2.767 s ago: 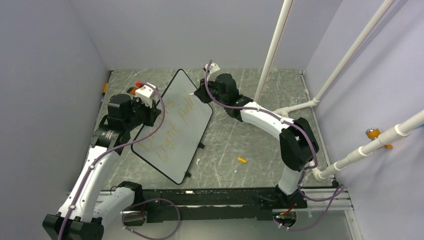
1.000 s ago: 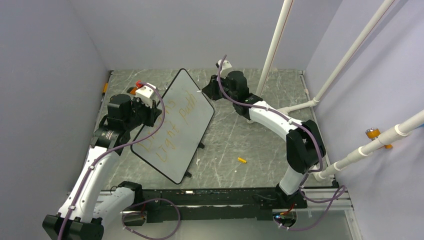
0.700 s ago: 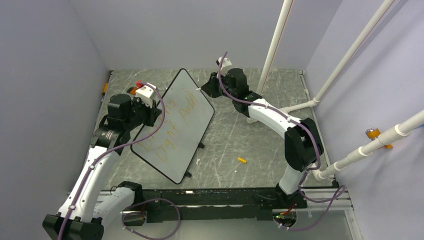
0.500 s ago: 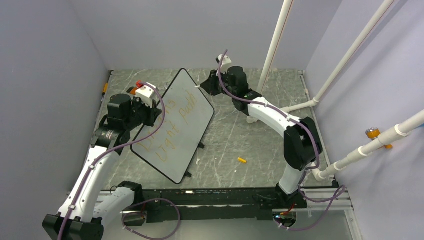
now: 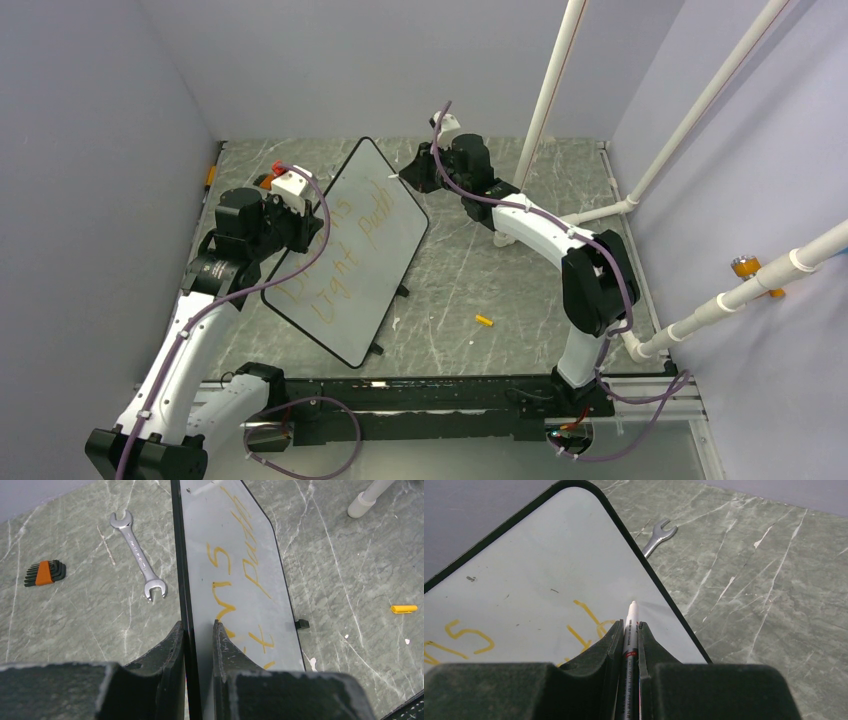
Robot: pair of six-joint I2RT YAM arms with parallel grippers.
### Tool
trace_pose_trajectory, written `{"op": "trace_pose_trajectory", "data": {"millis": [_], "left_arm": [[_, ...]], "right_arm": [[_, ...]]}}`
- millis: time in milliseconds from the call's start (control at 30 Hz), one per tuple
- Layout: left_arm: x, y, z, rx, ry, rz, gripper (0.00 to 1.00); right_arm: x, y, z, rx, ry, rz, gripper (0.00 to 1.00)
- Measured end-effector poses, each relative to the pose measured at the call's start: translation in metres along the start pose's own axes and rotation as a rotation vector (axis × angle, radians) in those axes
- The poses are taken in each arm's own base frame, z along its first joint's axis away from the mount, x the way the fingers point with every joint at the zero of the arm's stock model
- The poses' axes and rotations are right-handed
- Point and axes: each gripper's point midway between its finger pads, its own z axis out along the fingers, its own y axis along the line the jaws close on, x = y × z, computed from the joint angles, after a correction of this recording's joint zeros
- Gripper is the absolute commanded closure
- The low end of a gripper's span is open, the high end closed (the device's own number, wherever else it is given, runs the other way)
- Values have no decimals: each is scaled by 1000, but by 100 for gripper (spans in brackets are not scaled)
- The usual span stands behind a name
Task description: Write a sentence on the whiteboard
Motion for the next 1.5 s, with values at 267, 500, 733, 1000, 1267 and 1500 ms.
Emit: {"op": "trace_pose_trajectory", "data": {"millis": [267,500,733,1000,1267,1500], "left_arm": [[0,0,0,0,0,0,100],[0,0,0,0,0,0,100],[0,0,0,0,0,0,100],[0,0,0,0,0,0,100],[0,0,0,0,0,0,100],[0,0,0,0,0,0,100]], "right_arm": [[1,-2,1,2,2,2,100],[1,0,2,-9,6,5,100],[-1,3,3,-26,4,10,100],[1,4,4,-35,9,15,100],[1,8,4,-57,14,17,100],[2,11,3,-76,21,17,100]]}}
